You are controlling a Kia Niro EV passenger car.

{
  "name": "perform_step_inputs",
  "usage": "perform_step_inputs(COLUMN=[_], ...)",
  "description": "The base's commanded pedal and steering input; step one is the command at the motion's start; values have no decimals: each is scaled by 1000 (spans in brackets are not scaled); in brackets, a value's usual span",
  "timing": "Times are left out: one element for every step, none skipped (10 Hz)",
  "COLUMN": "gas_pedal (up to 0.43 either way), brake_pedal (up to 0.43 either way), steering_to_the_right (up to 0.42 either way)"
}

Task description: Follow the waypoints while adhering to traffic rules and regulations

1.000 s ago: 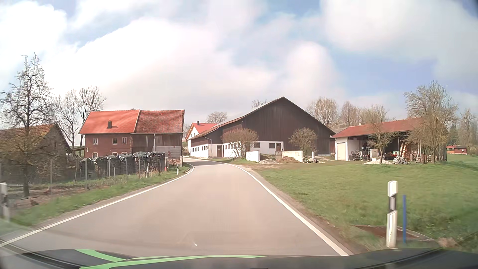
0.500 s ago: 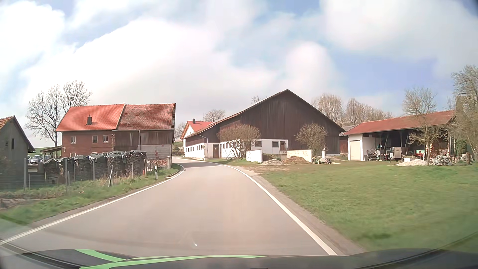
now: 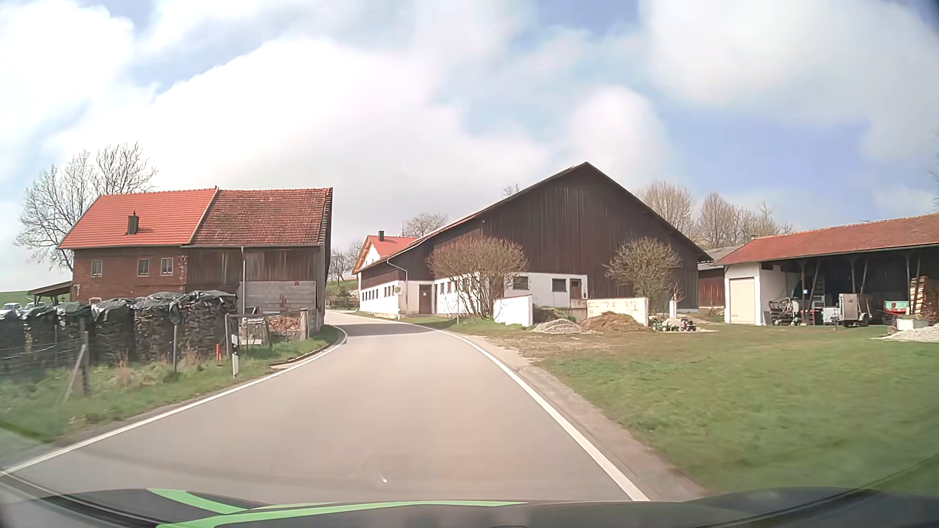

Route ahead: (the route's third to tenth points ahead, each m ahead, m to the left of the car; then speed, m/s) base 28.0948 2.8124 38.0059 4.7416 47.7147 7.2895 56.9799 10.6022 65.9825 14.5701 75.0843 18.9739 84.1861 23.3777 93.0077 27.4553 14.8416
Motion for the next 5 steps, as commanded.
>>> perform_step_inputs(gas_pedal=[157,157,157,157,150], brake_pedal=[0,0,0,0,0], steering_to_the_right=[-12,-14,-16,-17,-18])
